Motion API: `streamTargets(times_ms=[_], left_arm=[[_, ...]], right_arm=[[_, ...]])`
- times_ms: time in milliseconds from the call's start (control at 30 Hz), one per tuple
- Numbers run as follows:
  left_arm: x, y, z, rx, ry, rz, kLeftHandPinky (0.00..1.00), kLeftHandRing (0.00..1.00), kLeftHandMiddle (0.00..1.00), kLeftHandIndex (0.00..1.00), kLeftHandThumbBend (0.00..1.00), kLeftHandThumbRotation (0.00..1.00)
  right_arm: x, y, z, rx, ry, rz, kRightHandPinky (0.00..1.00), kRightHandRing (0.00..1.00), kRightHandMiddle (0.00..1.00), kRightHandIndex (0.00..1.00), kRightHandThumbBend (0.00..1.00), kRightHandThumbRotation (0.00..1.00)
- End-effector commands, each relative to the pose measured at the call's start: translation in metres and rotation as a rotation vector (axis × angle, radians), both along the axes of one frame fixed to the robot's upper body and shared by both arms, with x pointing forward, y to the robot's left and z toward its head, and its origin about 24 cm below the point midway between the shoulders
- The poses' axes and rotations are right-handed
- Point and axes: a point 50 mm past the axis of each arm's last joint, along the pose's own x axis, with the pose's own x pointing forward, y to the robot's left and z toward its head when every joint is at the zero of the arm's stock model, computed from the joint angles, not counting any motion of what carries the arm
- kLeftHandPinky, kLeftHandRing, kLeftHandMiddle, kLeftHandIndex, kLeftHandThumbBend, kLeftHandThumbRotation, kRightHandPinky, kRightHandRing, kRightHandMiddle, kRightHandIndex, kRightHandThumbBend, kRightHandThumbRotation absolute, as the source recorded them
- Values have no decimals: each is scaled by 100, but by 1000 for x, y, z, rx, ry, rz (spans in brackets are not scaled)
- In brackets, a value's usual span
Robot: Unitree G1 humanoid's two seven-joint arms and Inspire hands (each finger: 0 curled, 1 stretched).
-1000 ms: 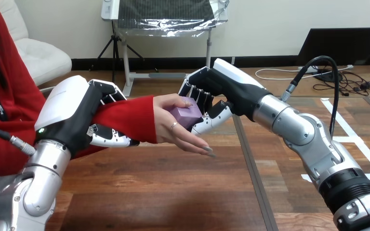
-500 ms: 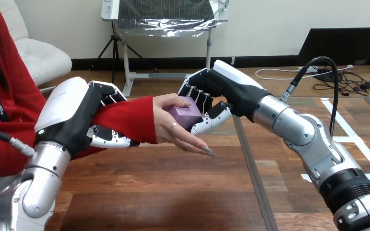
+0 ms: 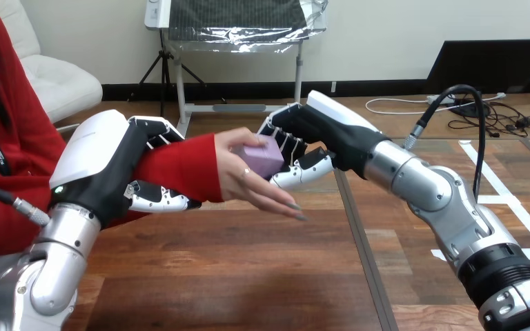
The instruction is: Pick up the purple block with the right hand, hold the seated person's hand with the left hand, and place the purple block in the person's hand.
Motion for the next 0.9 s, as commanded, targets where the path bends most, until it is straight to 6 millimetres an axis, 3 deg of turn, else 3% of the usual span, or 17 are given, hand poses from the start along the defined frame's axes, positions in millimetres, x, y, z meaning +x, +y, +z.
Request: streamTargets(times_ms=[0, 167, 367, 867], left_arm=[[-2, -4, 19, -14, -103, -29, 46, 53, 56, 57, 78, 32], [-7, -3, 13, -35, -92, -28, 46, 54, 59, 61, 80, 44], [-16, -3, 2, -85, -73, -21, 48, 58, 63, 65, 83, 57], [-40, -7, -24, -165, -29, 13, 57, 69, 74, 77, 95, 75]], right_arm=[[3, -5, 10, 46, -44, -17, 48, 52, 55, 57, 56, 64], [3, -8, 8, 47, -44, -15, 54, 57, 59, 60, 63, 84], [3, -12, 7, 47, -48, -11, 58, 61, 63, 65, 72, 96], [2, -22, 2, 117, -16, -23, 59, 62, 64, 67, 92, 100]])
